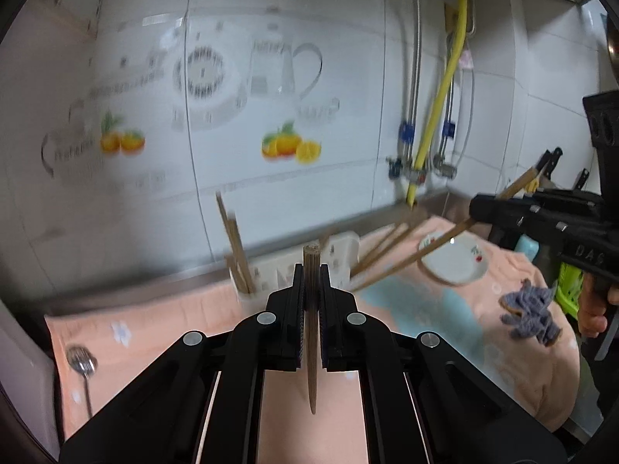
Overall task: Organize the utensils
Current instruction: 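Carry both chopsticks upright into the beige caddy with both grippers, then open both grippers to release the chopsticks in the caddy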
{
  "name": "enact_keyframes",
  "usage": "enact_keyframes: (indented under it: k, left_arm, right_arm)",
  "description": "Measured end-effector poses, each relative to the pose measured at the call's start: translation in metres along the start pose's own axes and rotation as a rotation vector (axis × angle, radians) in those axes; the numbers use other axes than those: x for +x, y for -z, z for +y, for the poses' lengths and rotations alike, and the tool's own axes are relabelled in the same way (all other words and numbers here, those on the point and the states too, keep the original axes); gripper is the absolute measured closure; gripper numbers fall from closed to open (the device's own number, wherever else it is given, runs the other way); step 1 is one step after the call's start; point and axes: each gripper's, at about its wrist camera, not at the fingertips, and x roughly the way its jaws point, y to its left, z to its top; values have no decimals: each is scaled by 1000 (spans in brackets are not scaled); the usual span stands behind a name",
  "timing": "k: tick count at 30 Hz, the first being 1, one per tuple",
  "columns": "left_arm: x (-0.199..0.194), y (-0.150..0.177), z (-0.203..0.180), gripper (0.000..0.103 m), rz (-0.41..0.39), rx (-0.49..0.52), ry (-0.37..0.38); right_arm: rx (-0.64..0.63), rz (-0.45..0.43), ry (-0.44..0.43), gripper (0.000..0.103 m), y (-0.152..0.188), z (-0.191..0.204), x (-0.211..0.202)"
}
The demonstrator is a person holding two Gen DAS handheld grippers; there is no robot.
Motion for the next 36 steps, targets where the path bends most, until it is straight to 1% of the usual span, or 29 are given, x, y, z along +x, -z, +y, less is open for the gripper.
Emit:
enact_keyframes:
  k: [7, 12, 15, 18, 21, 28, 36]
  left_arm:
    - [-12, -58, -1, 98, -109, 50, -50]
    - [-9, -91, 7, 98, -168, 43, -75]
    - [-2, -103, 10, 98, -200, 34, -88]
    - [10, -108, 11, 98, -220, 33, -103]
    - [26, -104, 14, 98, -210, 23, -110]
    - [65, -86, 30, 98, -126, -26, -119]
    - [80, -68, 37, 97, -67, -38, -110]
  right_arm:
    - [-12, 4, 46, 97, -22, -16, 7]
    - [-5, 20, 60, 97, -31, -25, 21]
    - [-4, 38, 68, 97, -33, -30, 32]
    - [-1, 56, 69, 97, -32, -34, 42]
    - [2, 73, 67, 97, -30, -37, 52]
    - [6, 112, 49, 97, -24, -41, 74]
    - [20, 157, 33, 97, -14, -40, 98]
